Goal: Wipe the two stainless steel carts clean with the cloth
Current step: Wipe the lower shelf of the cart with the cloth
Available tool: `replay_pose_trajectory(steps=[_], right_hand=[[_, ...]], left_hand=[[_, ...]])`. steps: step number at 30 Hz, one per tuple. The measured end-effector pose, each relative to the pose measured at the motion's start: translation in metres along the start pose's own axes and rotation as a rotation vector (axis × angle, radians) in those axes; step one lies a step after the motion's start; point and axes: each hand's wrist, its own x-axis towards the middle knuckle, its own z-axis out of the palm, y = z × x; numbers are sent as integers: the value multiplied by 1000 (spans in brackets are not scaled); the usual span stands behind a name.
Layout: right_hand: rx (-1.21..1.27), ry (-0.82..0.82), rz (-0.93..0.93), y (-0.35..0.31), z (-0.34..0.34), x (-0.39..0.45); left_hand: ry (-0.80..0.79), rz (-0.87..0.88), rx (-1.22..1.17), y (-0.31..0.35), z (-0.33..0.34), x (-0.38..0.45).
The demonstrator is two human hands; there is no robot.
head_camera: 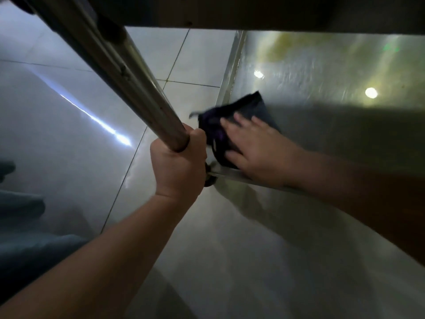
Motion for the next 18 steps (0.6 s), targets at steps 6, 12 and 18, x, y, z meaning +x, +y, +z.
replay_pose_trajectory(steps=[6, 12, 18], right_hand=[[-51, 22, 178, 40, -22, 46], [84, 62, 478, 49, -45, 142], [86, 78, 299, 15, -19, 99]], left_hand=[[-34, 23, -1, 0, -1, 2], [-40, -6, -20, 0, -3, 4], [-60, -7, -25, 1, -6, 3]])
